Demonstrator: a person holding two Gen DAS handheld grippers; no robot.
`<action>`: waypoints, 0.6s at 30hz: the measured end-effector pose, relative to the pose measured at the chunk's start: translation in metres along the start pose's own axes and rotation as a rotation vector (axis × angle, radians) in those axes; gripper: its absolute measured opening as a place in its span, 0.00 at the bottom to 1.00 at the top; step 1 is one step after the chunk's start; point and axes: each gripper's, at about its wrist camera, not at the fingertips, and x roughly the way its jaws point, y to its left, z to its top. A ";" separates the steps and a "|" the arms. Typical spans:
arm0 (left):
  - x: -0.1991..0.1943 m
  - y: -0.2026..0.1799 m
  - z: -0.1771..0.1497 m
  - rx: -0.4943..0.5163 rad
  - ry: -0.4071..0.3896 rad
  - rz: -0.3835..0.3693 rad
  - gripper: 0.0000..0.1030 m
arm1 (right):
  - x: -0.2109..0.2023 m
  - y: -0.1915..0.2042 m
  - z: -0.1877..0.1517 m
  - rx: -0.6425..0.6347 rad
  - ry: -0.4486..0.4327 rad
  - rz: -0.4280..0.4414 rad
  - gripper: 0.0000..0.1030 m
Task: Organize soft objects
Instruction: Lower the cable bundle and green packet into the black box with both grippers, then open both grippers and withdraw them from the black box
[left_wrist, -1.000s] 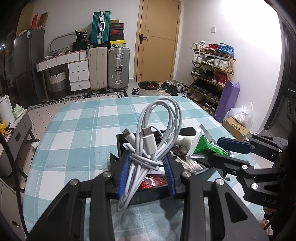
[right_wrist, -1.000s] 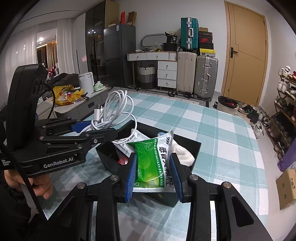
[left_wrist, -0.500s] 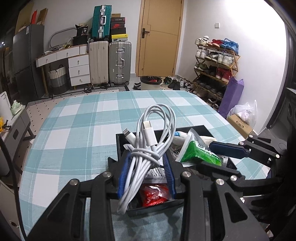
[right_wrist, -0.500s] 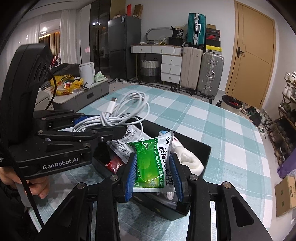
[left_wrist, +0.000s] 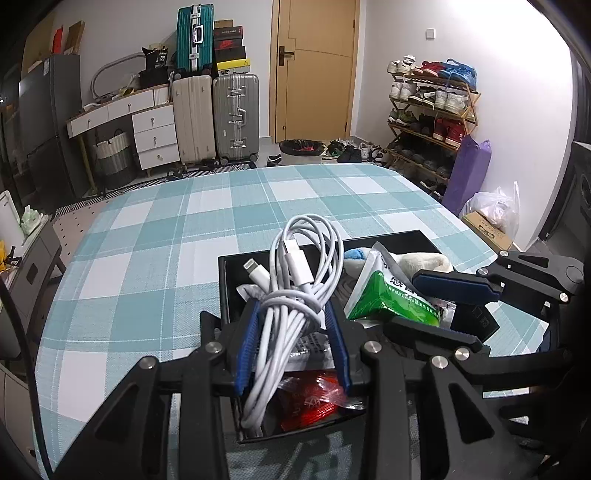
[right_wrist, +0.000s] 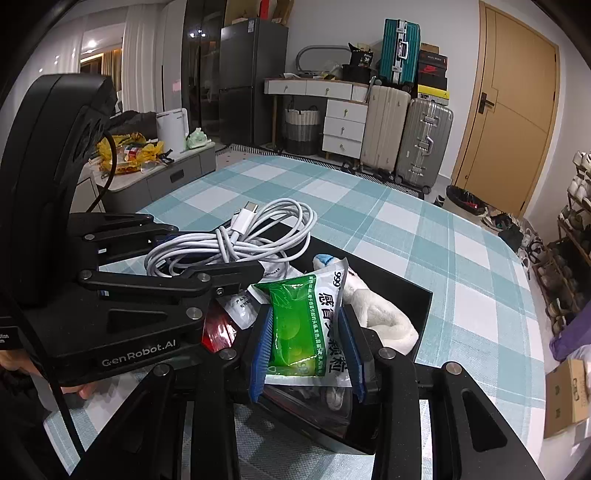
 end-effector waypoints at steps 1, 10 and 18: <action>0.000 0.000 0.000 -0.004 0.001 -0.002 0.33 | 0.000 -0.001 -0.001 0.005 -0.004 0.002 0.35; -0.017 0.003 0.000 -0.027 -0.047 -0.013 0.58 | -0.025 -0.008 -0.004 0.037 -0.101 0.024 0.63; -0.047 0.009 -0.005 -0.033 -0.111 0.010 0.85 | -0.056 -0.019 -0.010 0.093 -0.178 -0.024 0.98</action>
